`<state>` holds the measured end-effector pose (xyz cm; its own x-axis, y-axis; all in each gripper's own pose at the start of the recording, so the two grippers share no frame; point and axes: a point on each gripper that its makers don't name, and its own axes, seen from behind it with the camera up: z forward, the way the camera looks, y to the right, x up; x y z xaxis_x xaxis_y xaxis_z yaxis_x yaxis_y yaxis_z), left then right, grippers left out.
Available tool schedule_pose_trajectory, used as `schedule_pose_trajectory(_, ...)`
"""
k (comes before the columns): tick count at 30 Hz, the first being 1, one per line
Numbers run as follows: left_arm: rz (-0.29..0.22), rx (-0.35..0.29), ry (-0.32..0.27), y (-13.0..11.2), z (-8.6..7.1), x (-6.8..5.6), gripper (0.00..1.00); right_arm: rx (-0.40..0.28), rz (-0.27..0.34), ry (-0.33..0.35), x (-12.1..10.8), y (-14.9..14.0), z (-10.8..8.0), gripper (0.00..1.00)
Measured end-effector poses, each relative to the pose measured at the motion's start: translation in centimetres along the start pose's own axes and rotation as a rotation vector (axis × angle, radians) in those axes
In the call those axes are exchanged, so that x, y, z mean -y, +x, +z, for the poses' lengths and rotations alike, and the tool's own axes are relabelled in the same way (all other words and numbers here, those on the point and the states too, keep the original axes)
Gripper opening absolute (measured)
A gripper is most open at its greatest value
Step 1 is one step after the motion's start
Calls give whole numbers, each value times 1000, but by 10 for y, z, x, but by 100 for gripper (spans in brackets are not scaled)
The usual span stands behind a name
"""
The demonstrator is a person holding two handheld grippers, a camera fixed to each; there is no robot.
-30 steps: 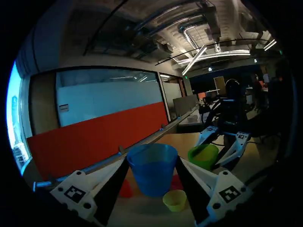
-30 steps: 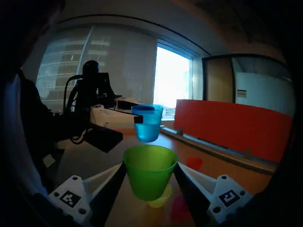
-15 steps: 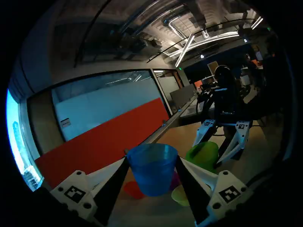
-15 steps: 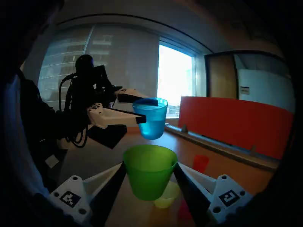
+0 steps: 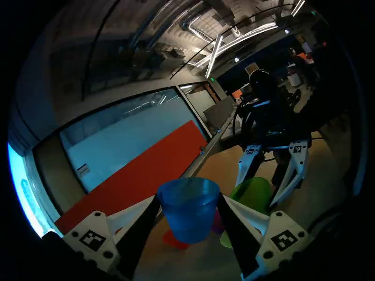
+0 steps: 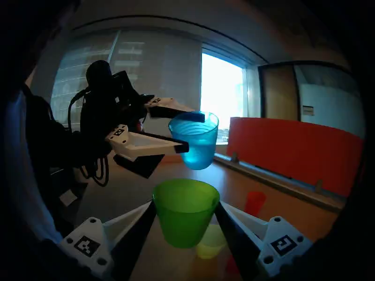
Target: Pour water
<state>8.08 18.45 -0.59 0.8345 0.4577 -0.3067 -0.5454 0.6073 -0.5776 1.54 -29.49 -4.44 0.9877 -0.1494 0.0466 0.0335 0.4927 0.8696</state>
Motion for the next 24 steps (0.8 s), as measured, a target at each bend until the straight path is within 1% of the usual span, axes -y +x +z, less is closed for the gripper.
schedule_pose_trajectory(11,76,12,20,2,-1,0,86,-2,0,5,3,0,6,91)
schedule_pose_trajectory(17,110,18,15,2,-4,-4,86,-1,-1,11,5,-1,9,91)
schedule_pose_trajectory(24,169,31,14,2,-7,-7,86,-1,0,14,6,-1,10,91)
